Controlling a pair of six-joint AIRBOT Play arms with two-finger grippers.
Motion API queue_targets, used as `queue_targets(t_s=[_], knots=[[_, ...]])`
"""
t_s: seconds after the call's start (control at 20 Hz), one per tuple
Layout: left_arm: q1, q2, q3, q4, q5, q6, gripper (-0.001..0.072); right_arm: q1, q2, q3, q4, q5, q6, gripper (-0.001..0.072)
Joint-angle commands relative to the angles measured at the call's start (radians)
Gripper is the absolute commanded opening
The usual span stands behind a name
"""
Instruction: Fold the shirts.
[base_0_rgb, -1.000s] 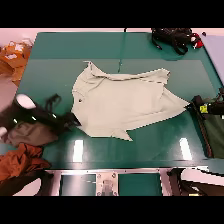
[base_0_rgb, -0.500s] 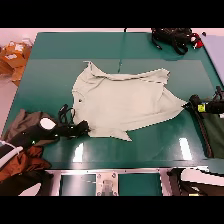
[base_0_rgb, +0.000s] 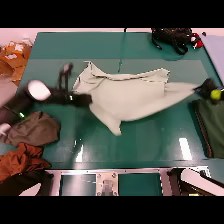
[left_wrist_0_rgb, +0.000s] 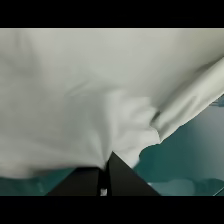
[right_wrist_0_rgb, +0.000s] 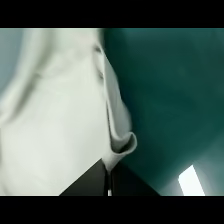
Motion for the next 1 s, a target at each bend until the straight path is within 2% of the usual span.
queue_targets(t_s=[0.0,0.2,0.35,0.5,0.65,0.8,0.95], knots=[[-0.001,0.002,0.457,0.278,-0.229,-0.072,0.0027,-0.005,0.177,0.19,0.063,0.017,0.044,0.0009],[-0.001,0.002,0.975,0.322,-0.318,-0.075,0.0027,-0.045,0.351,0.452,0.072,-0.039,0.122,0.001],[-0.001,0.038,1.189,0.322,-0.322,-0.075,0.0027,-0.092,0.434,0.618,0.065,-0.085,0.154,0.001],[-0.001,0.135,1.165,0.336,-0.306,-0.075,0.0027,-0.098,0.458,0.739,0.023,-0.098,0.177,0.0011],[-0.001,0.179,1.12,0.404,-0.308,-0.079,0.0028,-0.098,0.457,0.745,-0.017,-0.072,0.193,0.0011],[-0.001,0.173,1.012,0.423,-0.314,-0.078,0.0027,-0.096,0.442,0.626,-0.017,-0.051,0.191,0.001],[-0.001,0.129,0.825,0.443,-0.307,-0.079,0.0027,-0.047,0.412,0.404,-0.006,-0.058,0.121,0.0011]])
